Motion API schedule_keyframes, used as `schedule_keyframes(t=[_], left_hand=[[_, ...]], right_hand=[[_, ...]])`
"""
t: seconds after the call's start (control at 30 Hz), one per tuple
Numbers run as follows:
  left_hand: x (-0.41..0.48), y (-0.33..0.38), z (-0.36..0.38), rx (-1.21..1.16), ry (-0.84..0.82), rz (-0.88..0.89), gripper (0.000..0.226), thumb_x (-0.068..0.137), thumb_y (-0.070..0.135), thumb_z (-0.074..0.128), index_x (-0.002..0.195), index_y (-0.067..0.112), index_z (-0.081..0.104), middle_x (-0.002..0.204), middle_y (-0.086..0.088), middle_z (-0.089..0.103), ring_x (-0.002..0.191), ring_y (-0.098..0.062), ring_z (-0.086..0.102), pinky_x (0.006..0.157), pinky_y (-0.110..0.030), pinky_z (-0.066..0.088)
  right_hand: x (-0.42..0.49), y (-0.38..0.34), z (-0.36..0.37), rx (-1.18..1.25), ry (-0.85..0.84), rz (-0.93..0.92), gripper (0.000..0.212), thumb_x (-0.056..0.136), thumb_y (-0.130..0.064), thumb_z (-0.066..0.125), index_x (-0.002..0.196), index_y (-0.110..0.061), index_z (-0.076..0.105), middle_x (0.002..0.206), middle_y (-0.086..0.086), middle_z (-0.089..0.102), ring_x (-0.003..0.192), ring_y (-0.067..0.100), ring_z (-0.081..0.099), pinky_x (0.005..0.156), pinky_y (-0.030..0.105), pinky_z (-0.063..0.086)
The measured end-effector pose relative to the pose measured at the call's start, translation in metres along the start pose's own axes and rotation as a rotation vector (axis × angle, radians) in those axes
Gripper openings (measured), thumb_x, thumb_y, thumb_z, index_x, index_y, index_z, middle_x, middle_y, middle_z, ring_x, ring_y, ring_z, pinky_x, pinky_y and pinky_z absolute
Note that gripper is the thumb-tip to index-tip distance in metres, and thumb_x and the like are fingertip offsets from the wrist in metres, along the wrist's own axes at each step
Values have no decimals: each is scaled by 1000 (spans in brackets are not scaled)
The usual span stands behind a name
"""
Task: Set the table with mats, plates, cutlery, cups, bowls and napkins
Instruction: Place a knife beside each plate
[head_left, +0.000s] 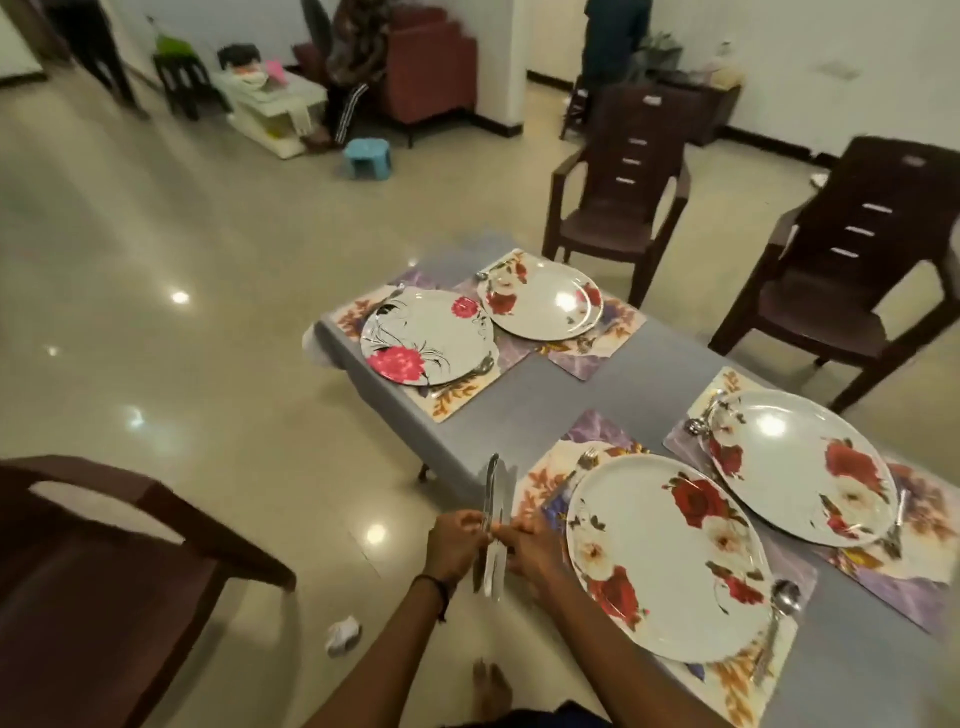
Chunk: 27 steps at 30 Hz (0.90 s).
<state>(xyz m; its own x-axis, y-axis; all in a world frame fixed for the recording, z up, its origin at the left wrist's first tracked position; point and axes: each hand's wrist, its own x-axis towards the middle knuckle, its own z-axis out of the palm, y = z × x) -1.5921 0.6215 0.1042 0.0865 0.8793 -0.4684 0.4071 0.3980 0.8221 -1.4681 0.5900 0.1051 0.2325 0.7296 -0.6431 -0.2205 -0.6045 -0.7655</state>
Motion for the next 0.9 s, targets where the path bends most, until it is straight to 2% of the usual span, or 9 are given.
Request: schedule_keyframes(t=[0.1, 0.17, 0.3, 0.37, 0.43, 0.57, 0.67, 0.73, 0.9], left_hand=[[27, 18, 2, 34, -86, 20, 15, 79, 4, 71, 86, 17, 76, 70, 6, 72, 63, -5, 64, 53, -15, 45], [43, 27, 4, 53, -144, 35, 18, 80, 0, 69, 88, 15, 74, 71, 6, 70, 64, -5, 64, 50, -12, 44], [85, 45, 8, 154, -251, 106, 14, 79, 3, 71, 86, 14, 74, 82, -2, 74, 73, -17, 69, 65, -25, 57], [111, 55, 10, 200, -300, 134, 15, 78, 6, 73, 91, 14, 76, 83, 1, 73, 76, -16, 69, 71, -29, 58], [135, 62, 11, 253, -344, 159, 16, 76, 11, 77, 91, 17, 77, 85, 2, 74, 80, -15, 70, 76, -31, 58], [191, 77, 10, 361, -413, 226, 12, 79, 14, 77, 91, 14, 77, 87, 0, 74, 80, -14, 68, 74, -24, 56], [219, 87, 6, 430, -458, 254, 7, 79, 13, 77, 85, 17, 76, 85, -1, 74, 78, -16, 68, 72, -25, 56], [235, 88, 4, 433, -495, 230, 9, 78, 11, 77, 85, 17, 75, 83, -1, 73, 79, -17, 68, 72, -26, 56], [252, 84, 3, 453, -582, 199, 18, 76, 11, 78, 93, 16, 75, 89, 0, 72, 85, -17, 68, 77, -26, 55]], right_hand=[[16, -15, -2, 55, 96, 25, 5, 87, -2, 70, 90, 0, 68, 76, 10, 66, 57, 13, 64, 47, 21, 51], [29, -22, -6, 112, 140, 46, 9, 88, 0, 69, 96, 3, 67, 81, 11, 69, 61, 13, 68, 48, 20, 53], [62, -32, -9, 172, 272, 111, 12, 89, -1, 68, 101, 0, 70, 90, 16, 74, 79, 34, 73, 60, 34, 61], [81, -39, -12, 162, 337, 141, 12, 90, -5, 67, 100, -4, 73, 89, 15, 75, 77, 36, 73, 67, 41, 62], [92, -45, -17, 86, 432, 160, 8, 90, -9, 67, 90, -11, 75, 83, 9, 75, 70, 27, 72, 65, 34, 60], [117, -60, -25, -156, 619, 141, 25, 87, -11, 67, 66, -23, 68, 73, -3, 70, 72, 19, 69, 62, 25, 54], [132, -66, -28, -268, 718, 180, 11, 87, -11, 66, 82, -17, 75, 86, 4, 73, 83, 24, 68, 67, 25, 45], [142, -68, -26, -301, 770, 191, 12, 84, -9, 66, 90, -12, 77, 90, 6, 75, 86, 25, 69, 70, 26, 44], [156, -64, -18, -419, 817, 275, 12, 80, -11, 65, 78, -13, 76, 78, 5, 73, 76, 24, 71, 69, 29, 55]])
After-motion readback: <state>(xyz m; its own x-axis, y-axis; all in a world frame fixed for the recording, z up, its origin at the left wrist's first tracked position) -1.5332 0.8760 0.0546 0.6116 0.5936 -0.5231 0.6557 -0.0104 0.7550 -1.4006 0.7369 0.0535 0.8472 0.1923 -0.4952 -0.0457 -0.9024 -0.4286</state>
